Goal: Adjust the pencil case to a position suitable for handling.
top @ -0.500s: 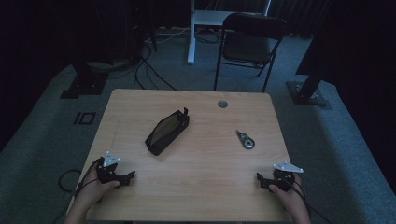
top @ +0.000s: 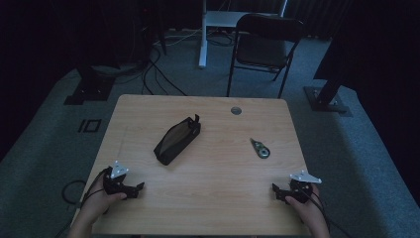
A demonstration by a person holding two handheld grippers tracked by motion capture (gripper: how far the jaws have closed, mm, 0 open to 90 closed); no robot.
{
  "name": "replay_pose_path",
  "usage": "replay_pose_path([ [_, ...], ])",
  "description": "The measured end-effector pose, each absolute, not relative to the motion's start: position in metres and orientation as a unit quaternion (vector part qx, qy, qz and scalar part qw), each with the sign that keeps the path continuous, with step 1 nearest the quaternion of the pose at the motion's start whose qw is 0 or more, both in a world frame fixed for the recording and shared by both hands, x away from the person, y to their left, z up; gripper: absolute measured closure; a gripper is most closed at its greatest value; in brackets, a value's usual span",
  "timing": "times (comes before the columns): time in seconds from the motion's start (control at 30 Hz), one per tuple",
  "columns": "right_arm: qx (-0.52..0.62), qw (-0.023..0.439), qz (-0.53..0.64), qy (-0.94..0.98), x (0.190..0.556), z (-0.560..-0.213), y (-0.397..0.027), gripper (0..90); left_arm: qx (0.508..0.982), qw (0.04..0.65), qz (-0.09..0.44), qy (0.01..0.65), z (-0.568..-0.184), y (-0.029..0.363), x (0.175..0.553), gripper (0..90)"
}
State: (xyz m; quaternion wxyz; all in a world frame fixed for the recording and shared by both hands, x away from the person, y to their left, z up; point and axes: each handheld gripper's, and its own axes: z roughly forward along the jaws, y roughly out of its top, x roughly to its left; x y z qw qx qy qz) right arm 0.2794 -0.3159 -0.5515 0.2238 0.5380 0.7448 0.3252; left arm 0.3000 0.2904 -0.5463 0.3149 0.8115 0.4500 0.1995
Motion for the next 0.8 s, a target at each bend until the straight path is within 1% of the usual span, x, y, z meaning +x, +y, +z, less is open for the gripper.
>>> replay_pose_path([
  [0.8,0.538,0.224,0.325,0.745,0.279,-0.552,-0.316,12.5,0.801,0.35,0.212,0.438,-0.531,0.278,0.32,0.6],
])
